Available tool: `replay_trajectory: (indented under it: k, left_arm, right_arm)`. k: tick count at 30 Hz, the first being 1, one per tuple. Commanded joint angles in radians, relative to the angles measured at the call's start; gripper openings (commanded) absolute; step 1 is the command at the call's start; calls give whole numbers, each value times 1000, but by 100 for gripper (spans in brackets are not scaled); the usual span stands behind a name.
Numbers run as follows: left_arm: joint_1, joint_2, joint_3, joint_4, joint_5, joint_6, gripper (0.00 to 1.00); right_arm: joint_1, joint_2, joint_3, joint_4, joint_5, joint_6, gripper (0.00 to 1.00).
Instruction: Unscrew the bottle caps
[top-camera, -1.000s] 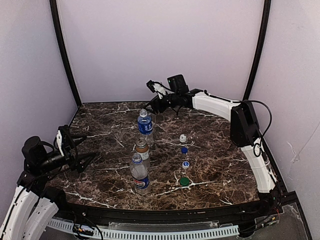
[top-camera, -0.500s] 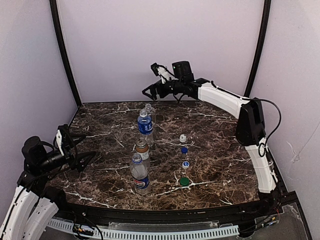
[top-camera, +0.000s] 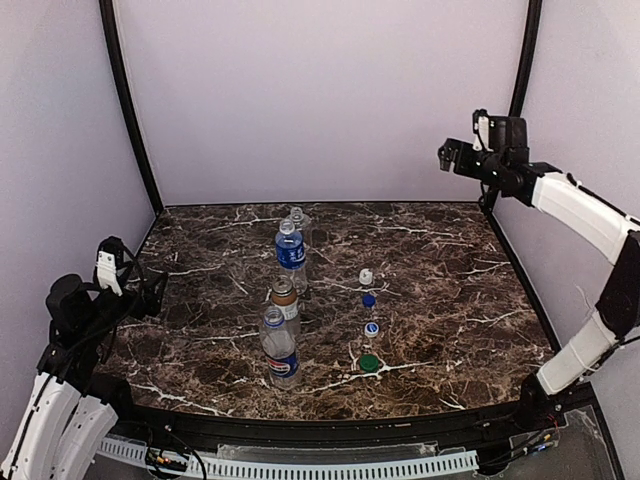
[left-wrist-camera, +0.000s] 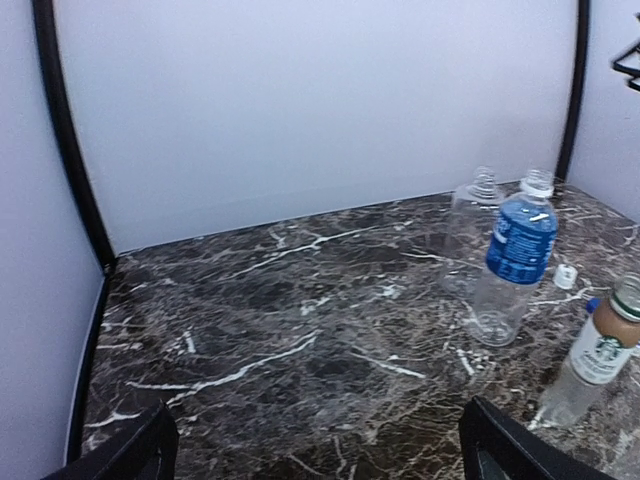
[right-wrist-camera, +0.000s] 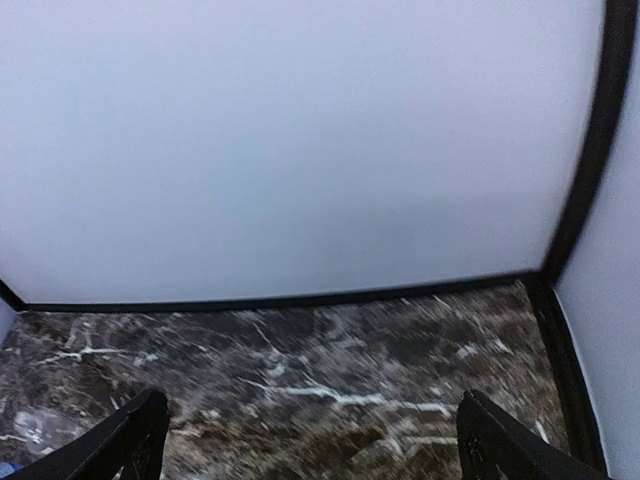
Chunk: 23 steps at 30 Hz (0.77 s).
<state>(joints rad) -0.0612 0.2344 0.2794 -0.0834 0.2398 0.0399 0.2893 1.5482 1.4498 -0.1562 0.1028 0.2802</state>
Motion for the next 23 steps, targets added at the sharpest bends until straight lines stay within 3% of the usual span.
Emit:
replay_trajectory:
  k: [1, 8, 13, 19, 23]
  left_arm:
    - [23, 16, -34, 4, -273, -23, 99]
    - [74, 29, -63, 29, -254, -34, 99]
    - [124, 69, -85, 35, -106, -105, 99]
    - [158, 108, -99, 68, 17, -99, 99]
    - [193, 130, -97, 77, 28, -116, 99]
  right_arm:
    - [-82, -221, -331, -25, 133, 49, 99]
    - [-155, -545, -748, 5, 166, 9, 99]
    - [-157, -739, -996, 108, 208, 50, 99]
    - [-157, -997, -1200, 126, 454, 245, 99]
    - [-160, -1143, -1259, 147, 441, 196, 99]
